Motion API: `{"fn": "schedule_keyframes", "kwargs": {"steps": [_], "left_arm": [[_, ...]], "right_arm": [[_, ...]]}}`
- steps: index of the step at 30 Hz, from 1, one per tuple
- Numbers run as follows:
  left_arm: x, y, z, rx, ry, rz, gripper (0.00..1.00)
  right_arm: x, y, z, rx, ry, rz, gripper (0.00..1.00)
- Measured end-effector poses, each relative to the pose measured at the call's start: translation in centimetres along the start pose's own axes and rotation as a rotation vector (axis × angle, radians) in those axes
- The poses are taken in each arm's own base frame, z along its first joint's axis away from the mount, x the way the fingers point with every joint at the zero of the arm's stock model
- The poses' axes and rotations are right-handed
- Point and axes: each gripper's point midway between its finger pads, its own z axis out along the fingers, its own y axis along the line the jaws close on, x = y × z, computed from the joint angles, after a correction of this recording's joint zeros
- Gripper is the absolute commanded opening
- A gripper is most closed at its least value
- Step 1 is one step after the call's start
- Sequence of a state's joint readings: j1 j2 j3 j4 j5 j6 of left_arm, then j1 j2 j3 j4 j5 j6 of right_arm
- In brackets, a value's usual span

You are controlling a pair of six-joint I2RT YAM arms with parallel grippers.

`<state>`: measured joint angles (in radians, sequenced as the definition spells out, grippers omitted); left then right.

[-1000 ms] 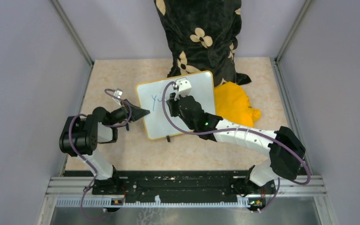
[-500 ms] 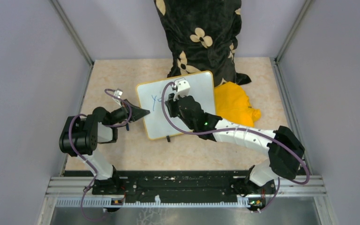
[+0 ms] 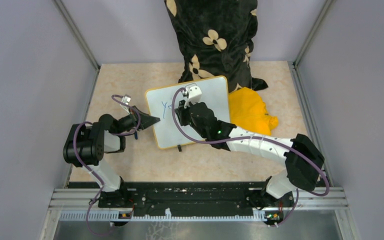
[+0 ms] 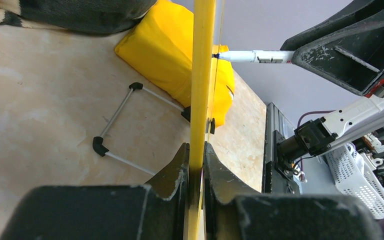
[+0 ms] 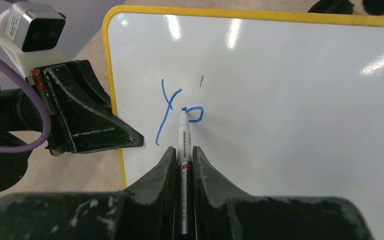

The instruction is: Write a sentence on the whiteboard

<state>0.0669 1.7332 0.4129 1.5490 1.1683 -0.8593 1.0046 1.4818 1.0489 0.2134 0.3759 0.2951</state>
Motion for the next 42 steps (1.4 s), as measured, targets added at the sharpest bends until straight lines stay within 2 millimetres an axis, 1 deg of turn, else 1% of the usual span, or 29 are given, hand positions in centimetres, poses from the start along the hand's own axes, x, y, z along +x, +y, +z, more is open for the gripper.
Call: {"fn": "schedule_keyframes", "kwargs": {"steps": [3, 9, 12, 20, 36, 42], "left_arm": [[0.1, -0.1, 0.0, 0.005, 0.004, 0.002, 0.00], [0.1, -0.2, 0.1, 0.009, 0.007, 0.007, 0.00], [0.1, -0.2, 0.1, 0.009, 0.007, 0.008, 0.00], [0.1, -0.2, 0.1, 0.010, 0.008, 0.011, 0.00], [0.1, -0.2, 0.1, 0.010, 0.008, 0.011, 0.00], [0.1, -0.2, 0.1, 0.009, 0.007, 0.011, 0.00]], "right_arm": [[-0.5, -0.1, -0.4, 0.003, -0.011, 0.006, 0.00], [-2.7, -0.7, -2.1, 0.010, -0.060, 0.022, 0.00], [-3.4, -0.9, -2.4, 0.016, -0.078, 0.024, 0.00], [-2.9, -1.2, -2.3, 0.030, -0.067, 0.018, 0.00], [-1.6, -2.4, -1.3, 0.085, -0.042, 0.007, 0.00], [-1.2, -2.5, -1.1, 0.088, -0.033, 0.005, 0.00]]}}
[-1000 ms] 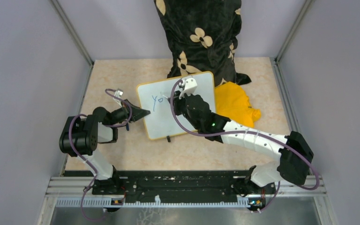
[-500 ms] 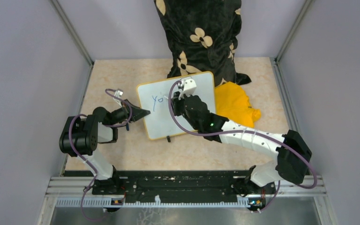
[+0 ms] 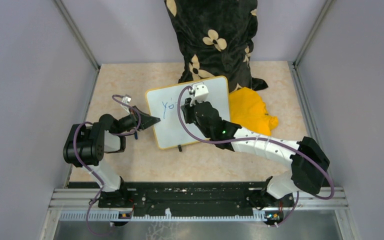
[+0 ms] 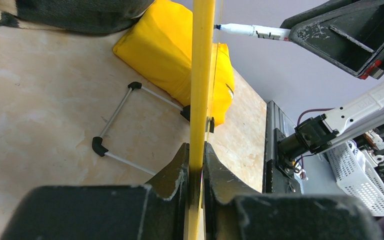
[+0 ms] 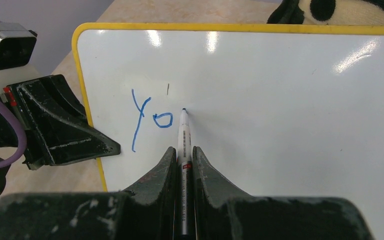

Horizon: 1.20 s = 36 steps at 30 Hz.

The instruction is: Write a sentence on the whiteboard

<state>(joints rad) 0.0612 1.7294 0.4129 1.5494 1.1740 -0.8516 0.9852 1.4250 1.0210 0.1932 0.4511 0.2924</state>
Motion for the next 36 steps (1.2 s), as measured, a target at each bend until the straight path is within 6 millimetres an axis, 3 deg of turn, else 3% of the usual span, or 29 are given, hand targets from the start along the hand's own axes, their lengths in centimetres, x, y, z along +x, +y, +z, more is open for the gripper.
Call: {"fn": "schedule_keyframes", "kwargs": {"steps": [7, 21, 36], "left_arm": [[0.0, 0.0, 0.0, 0.000, 0.000, 0.000, 0.00], [-0.1, 0.0, 0.0, -0.003, -0.004, -0.001, 0.00], [0.0, -0.1, 0.1, 0.001, -0.001, 0.001, 0.00]], "right_arm": [[0.1, 0.0, 0.0, 0.001, 0.001, 0.004, 0.00], [2.1, -0.8, -0.9, 0.005, 0.024, 0.033, 0.00], [2.1, -1.6, -1.4, 0.030, 0.029, 0.023, 0.00]]}}
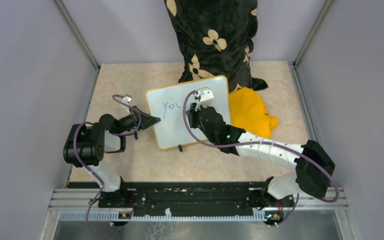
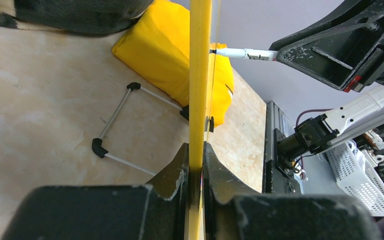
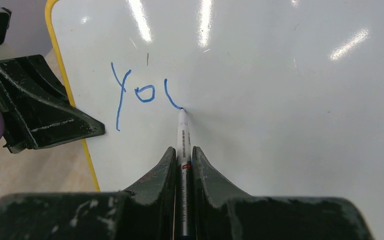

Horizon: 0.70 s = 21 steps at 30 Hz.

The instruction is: Write a sentence on the whiteboard

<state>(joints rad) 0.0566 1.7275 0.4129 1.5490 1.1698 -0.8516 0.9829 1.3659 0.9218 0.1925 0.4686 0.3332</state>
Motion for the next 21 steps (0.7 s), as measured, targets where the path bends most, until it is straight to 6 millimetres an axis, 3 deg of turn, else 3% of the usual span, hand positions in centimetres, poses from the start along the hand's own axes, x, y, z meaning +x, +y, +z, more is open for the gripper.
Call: {"fn": "schedule_keyframes", "kwargs": {"steps": [10, 21], "left_arm": [[0.0, -0.1, 0.1, 0.002, 0.001, 0.001, 0.00], [0.1, -0.2, 0.2, 0.007, 0.004, 0.010, 0.00]], "right_arm": [[-0.3, -0.1, 0.1, 0.002, -0.001, -0.016, 0.00], [-2.1, -0.5, 0.4, 0.015, -0.031, -0.025, 0.00]]}}
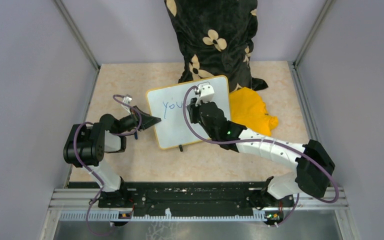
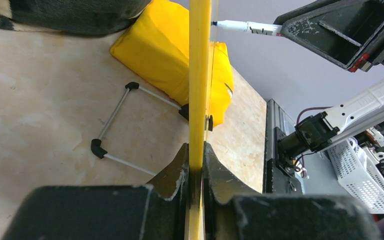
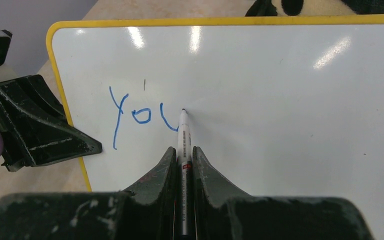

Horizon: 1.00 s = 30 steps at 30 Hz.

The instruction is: Write a sentence on the whiteboard

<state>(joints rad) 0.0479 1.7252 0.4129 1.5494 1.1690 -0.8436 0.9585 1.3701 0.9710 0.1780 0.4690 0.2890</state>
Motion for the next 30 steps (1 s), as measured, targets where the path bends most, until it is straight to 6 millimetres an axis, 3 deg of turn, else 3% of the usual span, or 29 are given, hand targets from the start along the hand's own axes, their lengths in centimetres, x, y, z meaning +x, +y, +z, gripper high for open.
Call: {"fn": "schedule_keyframes", "kwargs": {"steps": [16, 21, 26, 30], "left_arm": [[0.0, -0.1, 0.0, 0.004, 0.002, 0.006, 0.00], [0.0, -0.2, 0.1, 0.007, 0.004, 0.013, 0.00], [0.0, -0.2, 0.1, 0.008, 0.004, 0.016, 0.00], [0.0, -0.2, 0.1, 0.008, 0.004, 0.016, 0.00]], "right_arm": [[-1.2, 0.3, 0.5, -0.001, -0.019, -0.004, 0.00], [-1.3, -0.3, -1.0, -0.012, -0.024, 0.012, 0.00], [-3.7, -1.0, -3.0, -0.017, -0.081, 0.044, 0.00], [-4.9, -2.4, -3.2, 0.017, -0.111, 0.061, 0.00]]}}
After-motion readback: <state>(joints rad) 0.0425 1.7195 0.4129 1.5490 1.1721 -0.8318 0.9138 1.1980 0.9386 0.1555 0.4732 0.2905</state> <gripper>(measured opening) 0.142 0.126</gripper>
